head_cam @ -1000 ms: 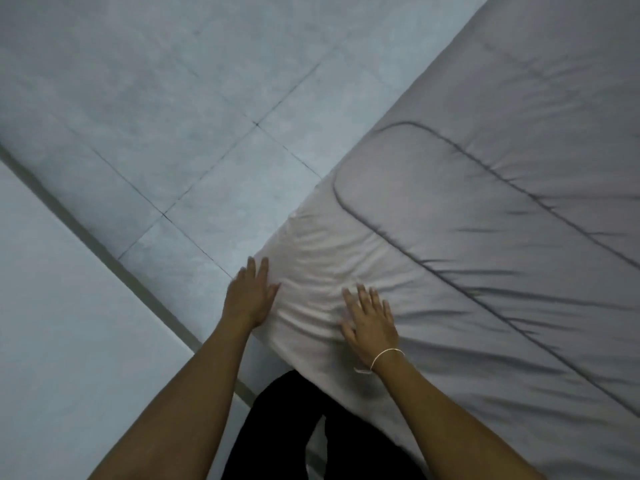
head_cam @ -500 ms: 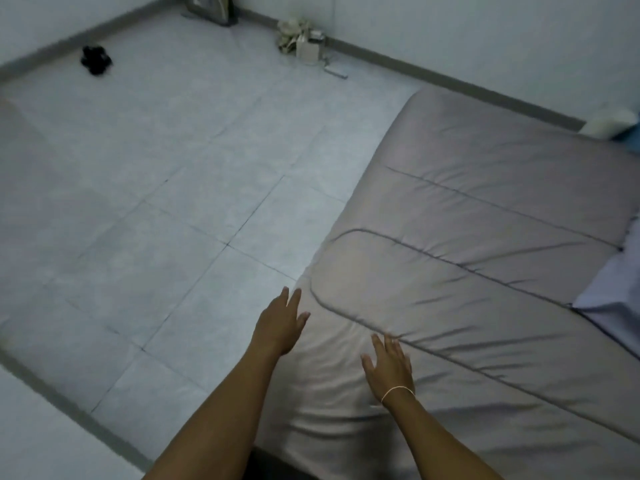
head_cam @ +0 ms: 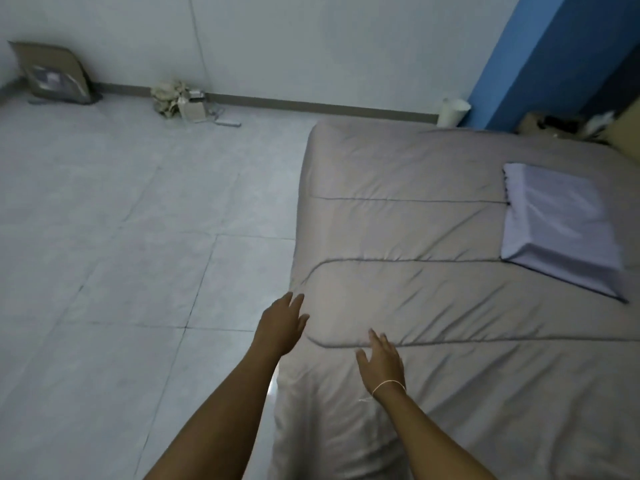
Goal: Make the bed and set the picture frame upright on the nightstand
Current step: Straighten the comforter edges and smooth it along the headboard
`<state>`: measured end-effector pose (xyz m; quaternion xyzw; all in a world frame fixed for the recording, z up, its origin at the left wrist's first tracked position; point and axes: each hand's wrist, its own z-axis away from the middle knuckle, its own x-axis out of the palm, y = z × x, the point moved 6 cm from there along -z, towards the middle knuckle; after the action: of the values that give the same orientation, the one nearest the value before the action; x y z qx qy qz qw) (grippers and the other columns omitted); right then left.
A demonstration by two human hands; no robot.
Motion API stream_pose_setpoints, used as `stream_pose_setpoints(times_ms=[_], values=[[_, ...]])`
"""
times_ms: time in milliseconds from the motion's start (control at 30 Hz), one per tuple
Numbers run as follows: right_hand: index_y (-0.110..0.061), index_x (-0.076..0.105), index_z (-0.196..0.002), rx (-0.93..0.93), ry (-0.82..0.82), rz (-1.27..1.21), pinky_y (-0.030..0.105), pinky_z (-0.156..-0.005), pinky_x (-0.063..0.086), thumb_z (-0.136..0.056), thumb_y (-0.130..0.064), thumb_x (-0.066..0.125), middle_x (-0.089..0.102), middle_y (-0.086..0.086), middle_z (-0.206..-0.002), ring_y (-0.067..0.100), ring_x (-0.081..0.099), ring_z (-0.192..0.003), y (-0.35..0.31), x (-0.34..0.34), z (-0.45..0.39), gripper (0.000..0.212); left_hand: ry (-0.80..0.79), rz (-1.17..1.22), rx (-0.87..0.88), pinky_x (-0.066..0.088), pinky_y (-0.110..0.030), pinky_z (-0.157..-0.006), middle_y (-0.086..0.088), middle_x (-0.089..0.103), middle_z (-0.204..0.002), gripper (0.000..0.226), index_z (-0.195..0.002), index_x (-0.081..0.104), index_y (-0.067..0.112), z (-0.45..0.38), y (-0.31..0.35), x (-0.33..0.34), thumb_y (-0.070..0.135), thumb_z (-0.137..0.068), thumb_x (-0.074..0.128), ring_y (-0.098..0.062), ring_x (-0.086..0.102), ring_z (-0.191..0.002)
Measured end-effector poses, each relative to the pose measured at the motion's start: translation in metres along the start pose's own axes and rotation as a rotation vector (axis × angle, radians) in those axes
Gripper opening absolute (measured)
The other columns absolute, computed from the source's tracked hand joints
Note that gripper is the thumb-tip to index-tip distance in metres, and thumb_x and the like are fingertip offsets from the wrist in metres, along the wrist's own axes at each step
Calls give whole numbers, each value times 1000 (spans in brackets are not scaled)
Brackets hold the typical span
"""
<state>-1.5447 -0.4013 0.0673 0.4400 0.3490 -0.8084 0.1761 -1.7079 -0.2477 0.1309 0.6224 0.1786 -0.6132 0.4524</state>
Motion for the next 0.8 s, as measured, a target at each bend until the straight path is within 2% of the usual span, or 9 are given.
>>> stream_pose_setpoints(times_ms=[200,333,533,800], values=[[-22,31,-149,78,45,-3,35,-114,29,-95,-40,45,36,8,-153,25,34,-139,-5,-16,-23,58,45,30,117,48,-42,-88,-17,51,-136,45,-135,48,10,-25,-6,-12,30,-95,51,-37,58,-107],[-19,34,-147,129,120,-74,36,-114,31,-95,-38,47,40,8,-150,26,38,-136,-33,-14,-49,58,-2,4,199,46,-39,-92,-12,45,-141,46,-139,41,15,-69,-28,-29,33,-97,43,-33,54,-114],[-17,33,-148,239,207,-120,37,-112,34,-95,-36,50,42,8,-149,27,40,-135,-113,-6,-85,59,-10,-36,373,45,-38,-94,-11,44,-143,46,-140,39,15,-149,-83,-91,34,-98,41,-31,53,-116],[-17,34,-148,282,329,-142,39,-112,32,-95,-37,49,40,7,-151,27,38,-136,-208,-30,-144,59,41,-34,421,45,-41,-92,-14,45,-140,46,-139,40,13,-250,-147,-163,32,-98,44,-34,52,-115]])
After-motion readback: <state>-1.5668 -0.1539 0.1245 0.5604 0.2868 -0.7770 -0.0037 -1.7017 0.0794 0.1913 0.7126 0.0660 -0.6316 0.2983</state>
